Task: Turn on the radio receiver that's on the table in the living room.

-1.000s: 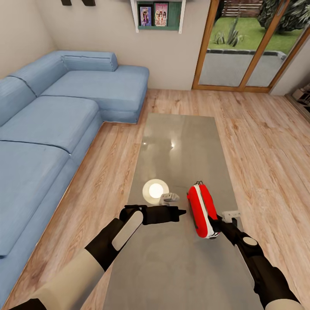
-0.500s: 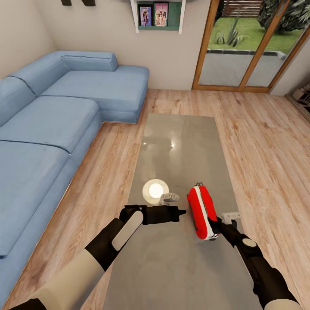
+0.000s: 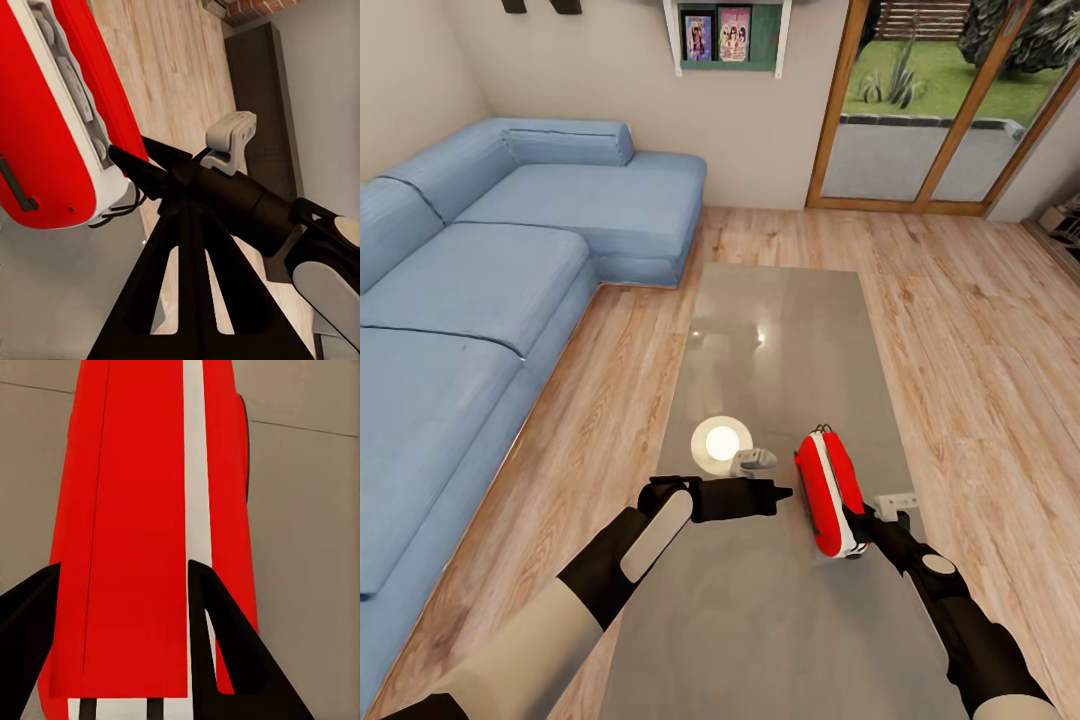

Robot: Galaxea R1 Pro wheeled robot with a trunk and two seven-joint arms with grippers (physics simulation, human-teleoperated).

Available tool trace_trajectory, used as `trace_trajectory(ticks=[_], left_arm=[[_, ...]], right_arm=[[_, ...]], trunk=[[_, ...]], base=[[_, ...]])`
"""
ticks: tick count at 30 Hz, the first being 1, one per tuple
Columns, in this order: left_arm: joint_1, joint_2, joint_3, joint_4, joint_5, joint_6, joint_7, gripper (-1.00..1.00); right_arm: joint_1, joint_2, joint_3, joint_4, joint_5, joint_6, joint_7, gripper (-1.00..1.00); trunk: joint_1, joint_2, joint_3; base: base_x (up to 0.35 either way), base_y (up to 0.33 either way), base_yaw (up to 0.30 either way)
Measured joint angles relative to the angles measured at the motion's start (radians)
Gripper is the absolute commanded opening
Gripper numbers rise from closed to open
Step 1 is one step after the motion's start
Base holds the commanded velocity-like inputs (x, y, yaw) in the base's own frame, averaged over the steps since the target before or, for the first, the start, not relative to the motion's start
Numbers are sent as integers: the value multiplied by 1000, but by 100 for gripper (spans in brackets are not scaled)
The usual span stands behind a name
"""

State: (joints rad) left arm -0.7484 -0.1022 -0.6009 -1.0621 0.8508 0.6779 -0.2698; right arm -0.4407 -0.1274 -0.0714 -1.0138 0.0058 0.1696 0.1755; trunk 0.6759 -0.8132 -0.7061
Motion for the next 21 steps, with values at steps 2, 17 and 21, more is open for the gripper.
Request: trace_trajectory(ticks=[2,17,21], left_arm=[[0,0,0,0,0,0,0,-100],[0,0,0,0,0,-3,0,-100],[0,0,0,0,1,-3,0,-100]], right_arm=[[0,0,0,1,-1,-2,-1,-100],[1,0,-1,0,7,-3,3,-100],[1,0,-2,0,8,-3,9,-100]], trunk=[[0,0,0],[0,0,0],[0,0,0]], base=[[0,0,0],[0,0,0],[0,0,0]])
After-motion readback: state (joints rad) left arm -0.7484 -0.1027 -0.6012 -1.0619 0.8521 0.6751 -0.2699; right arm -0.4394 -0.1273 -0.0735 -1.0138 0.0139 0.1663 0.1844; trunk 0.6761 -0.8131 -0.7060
